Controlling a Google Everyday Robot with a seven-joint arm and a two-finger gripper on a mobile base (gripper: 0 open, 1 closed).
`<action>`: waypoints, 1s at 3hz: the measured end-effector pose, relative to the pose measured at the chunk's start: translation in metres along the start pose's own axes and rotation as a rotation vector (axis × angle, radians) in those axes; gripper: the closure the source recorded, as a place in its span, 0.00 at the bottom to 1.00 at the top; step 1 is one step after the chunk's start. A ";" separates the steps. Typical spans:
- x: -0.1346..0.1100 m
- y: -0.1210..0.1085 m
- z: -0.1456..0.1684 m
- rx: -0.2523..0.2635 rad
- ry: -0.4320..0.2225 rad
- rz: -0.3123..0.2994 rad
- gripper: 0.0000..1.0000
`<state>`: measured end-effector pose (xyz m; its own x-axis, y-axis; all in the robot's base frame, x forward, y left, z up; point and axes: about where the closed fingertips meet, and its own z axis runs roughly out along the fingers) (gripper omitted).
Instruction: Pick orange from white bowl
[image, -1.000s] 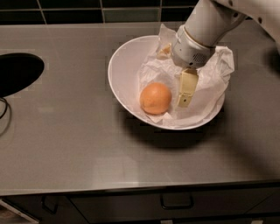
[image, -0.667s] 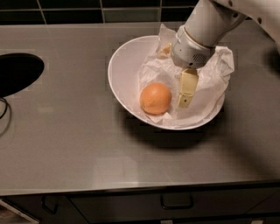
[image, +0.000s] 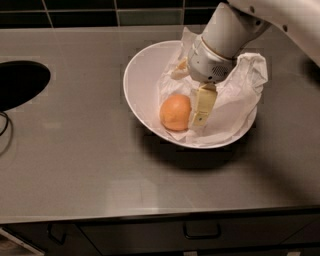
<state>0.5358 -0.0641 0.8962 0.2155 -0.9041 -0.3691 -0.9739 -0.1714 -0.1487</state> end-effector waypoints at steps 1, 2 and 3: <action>-0.008 0.002 0.006 -0.016 -0.007 -0.009 0.17; -0.011 0.002 0.014 -0.035 -0.020 -0.010 0.24; -0.011 0.001 0.020 -0.050 -0.025 -0.008 0.29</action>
Offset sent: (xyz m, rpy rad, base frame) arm -0.0030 0.0195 -0.0192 0.0192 0.0646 0.0355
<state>0.5335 -0.0463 0.8814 0.2244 -0.8925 -0.3912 -0.9743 -0.1985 -0.1061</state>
